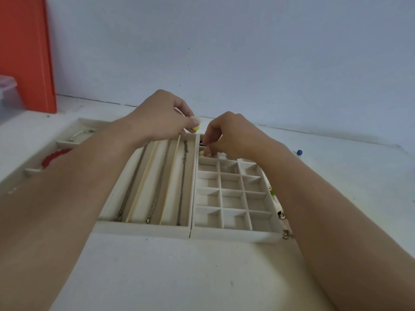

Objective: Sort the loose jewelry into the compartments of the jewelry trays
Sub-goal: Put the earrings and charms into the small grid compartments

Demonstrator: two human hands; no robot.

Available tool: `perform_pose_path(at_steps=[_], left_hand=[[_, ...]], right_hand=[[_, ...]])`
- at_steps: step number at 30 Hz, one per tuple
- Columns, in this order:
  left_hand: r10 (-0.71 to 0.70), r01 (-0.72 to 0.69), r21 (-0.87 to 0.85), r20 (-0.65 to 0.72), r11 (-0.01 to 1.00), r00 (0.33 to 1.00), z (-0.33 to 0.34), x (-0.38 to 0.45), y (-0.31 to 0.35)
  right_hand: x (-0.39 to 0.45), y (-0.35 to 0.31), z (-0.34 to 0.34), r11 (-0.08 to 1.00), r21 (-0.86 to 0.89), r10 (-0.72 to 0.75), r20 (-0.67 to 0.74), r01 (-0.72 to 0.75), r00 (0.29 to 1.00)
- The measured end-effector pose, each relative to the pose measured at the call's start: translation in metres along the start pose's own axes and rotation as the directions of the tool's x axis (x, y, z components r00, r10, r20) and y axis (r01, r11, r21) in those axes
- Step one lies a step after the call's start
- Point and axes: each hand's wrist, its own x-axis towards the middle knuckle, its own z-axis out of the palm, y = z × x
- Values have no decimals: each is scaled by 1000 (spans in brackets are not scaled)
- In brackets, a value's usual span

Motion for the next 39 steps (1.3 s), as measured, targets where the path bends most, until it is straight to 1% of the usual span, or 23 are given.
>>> perform_pose_path(at_steps=[3,5,8,10,15,20,21,23,25,28,32,39], left_hand=[[17,-17,20,-5,1000,1000,2,-1,1],[37,-37,37,0,999,999,3,-2,2],[43,-43,6,12,999,999,6,-4,2],[31,-31,-27,26,999,999,8,-5,2],[-18,20,-89,28,996,999,15,-5,5],[-13,14,-24,52,1000,999,17,-8,5],[-10,10,-20,36,1000,999,18,-8,5],[-13,12,-34,-40,999,999,19,-8,5],[-24,19,-74,-78,997,997,17,-6,4],[-41,40,-83,-18,996,999,16,-5,4],[-63,63,2,51,998,997,17,-6,2],[-41,34,69,89,997,995,19,-8,1]], right_hand=[[-1,-2,-10,999,19,-24,-90,25,996],[-3,-3,-17,995,99,-21,-127,34,992],[-9,-7,-25,970,236,-31,-81,49,996],[-12,-8,-26,960,276,-39,-54,52,998],[-13,-6,-28,951,306,-9,-72,30,997],[-12,0,-30,939,345,7,-43,8,999],[-13,1,-31,935,355,8,-22,0,1000],[-14,1,-32,932,363,-2,34,-11,999],[-16,0,-30,935,354,-4,38,-10,999],[-15,-2,-29,932,364,9,-12,-4,1000],[-14,-3,-29,934,357,19,-31,-6,999],[-12,-2,-26,956,293,18,-76,5,997]])
